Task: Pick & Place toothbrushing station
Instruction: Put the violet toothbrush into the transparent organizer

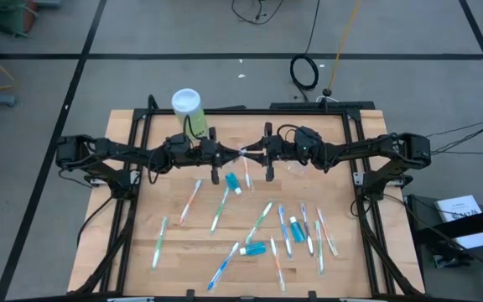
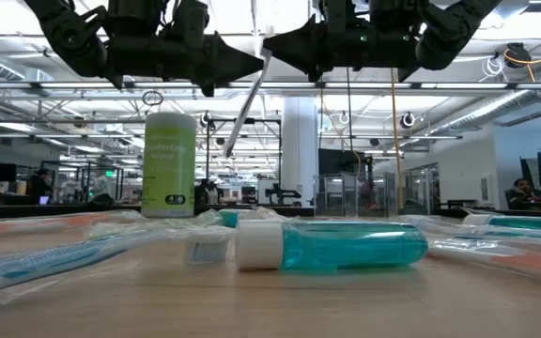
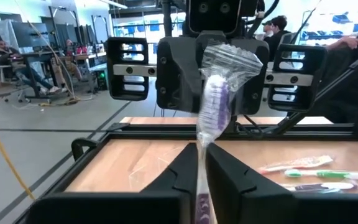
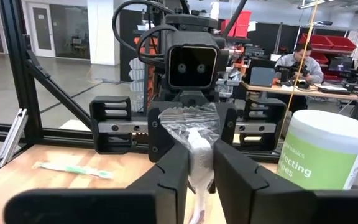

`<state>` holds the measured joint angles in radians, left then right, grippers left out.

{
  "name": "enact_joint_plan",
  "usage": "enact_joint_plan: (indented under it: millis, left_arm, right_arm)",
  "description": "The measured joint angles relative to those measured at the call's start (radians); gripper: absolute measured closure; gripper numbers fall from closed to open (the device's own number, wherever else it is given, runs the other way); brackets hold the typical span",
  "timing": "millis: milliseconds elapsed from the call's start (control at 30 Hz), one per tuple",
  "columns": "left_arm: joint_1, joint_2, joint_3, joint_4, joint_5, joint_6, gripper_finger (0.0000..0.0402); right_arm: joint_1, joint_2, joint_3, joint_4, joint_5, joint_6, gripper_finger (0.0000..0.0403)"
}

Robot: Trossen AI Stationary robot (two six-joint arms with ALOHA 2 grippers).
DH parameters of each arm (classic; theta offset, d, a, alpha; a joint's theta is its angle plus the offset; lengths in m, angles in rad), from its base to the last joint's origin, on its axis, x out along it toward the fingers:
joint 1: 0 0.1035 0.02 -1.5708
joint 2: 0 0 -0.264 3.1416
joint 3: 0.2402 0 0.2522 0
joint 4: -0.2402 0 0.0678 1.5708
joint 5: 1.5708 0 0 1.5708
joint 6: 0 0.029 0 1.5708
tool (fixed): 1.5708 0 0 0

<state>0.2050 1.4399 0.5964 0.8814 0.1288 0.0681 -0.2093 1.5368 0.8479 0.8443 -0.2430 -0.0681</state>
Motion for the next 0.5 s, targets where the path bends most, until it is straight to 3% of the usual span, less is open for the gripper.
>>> enact_joint_plan:
  millis: [200, 500]
  left_arm:
    - [0.002, 0.000, 0.000, -0.016, -0.018, -0.002, 0.0312]
    - [0.004, -0.001, 0.000, -0.105, -0.151, 0.010, 0.0270]
  right_arm:
    - [-0.009, 0.000, 0.000, -0.044, 0.061, -0.005, 0.0353]
    - [-0.058, -0.060, -0.002, -0.214, 0.102, -0.001, 0.0352]
